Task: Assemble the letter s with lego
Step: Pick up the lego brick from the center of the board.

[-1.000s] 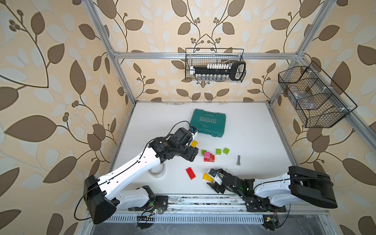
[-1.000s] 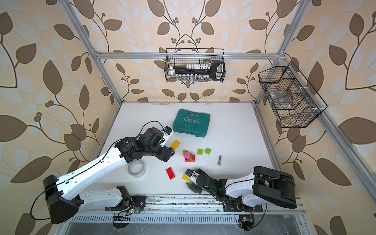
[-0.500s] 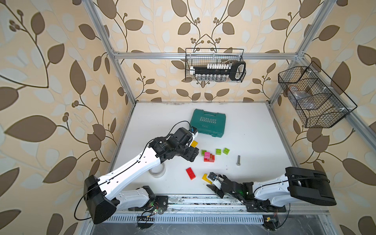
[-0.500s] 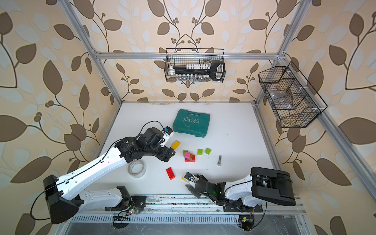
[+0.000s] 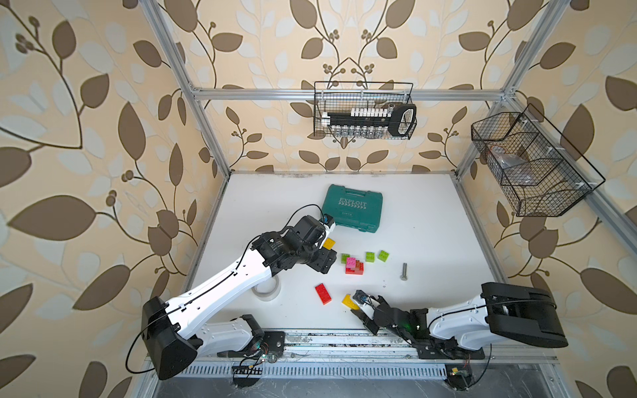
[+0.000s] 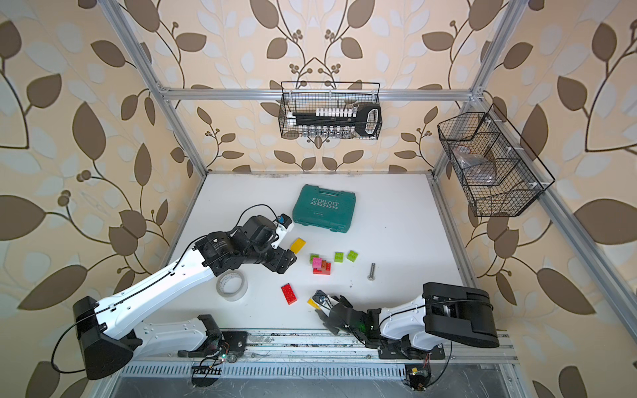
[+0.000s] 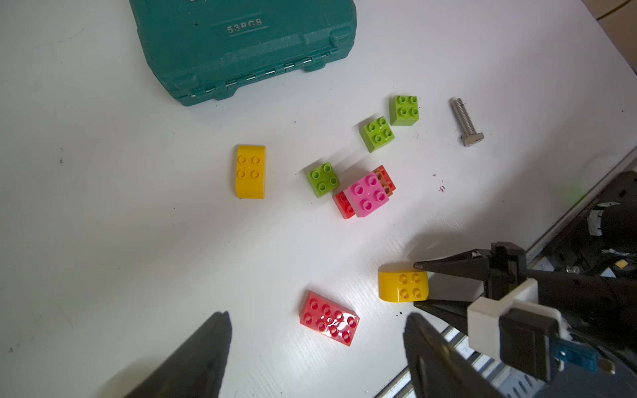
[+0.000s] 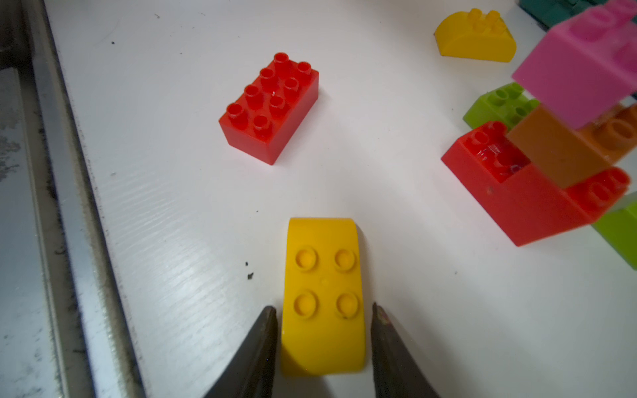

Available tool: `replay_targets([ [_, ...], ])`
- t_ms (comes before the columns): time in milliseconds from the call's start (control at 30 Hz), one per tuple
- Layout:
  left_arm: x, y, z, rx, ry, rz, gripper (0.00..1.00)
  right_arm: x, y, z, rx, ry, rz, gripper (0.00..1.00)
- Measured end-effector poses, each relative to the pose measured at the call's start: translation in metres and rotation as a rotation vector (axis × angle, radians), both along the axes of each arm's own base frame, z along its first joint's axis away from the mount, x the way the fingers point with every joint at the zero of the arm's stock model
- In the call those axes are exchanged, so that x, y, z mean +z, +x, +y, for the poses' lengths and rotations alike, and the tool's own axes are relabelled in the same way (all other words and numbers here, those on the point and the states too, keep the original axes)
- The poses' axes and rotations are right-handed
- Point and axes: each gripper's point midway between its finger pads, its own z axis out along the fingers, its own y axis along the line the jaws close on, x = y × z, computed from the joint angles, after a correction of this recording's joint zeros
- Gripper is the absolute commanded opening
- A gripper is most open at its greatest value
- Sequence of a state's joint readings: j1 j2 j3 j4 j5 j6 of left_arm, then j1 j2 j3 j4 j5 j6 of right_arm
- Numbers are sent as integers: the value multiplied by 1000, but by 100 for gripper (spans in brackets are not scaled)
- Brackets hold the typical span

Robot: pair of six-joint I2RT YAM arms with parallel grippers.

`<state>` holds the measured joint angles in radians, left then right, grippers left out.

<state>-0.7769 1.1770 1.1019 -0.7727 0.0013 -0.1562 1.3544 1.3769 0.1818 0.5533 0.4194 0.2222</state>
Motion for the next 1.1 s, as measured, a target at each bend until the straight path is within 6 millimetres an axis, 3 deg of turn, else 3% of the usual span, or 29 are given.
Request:
replay_targets([
  [200, 0, 0, 0, -2, 1, -1, 81, 0, -3, 0, -3, -18, 2, 38],
  [700, 2, 5, 0, 3, -18, -4, 81, 0, -2, 8, -3, -30, 0, 16],
  [833, 2, 11, 7, 45, -37, 12, 77, 5, -5, 6, 33, -64, -8, 15],
  [933, 4, 20, 15, 117, -87, 48, 73, 30, -7, 5, 74, -55, -46, 15],
  [1100, 7, 34, 15, 217, -242, 119, 70, 110, 2, 11, 117, 83, -154, 13],
])
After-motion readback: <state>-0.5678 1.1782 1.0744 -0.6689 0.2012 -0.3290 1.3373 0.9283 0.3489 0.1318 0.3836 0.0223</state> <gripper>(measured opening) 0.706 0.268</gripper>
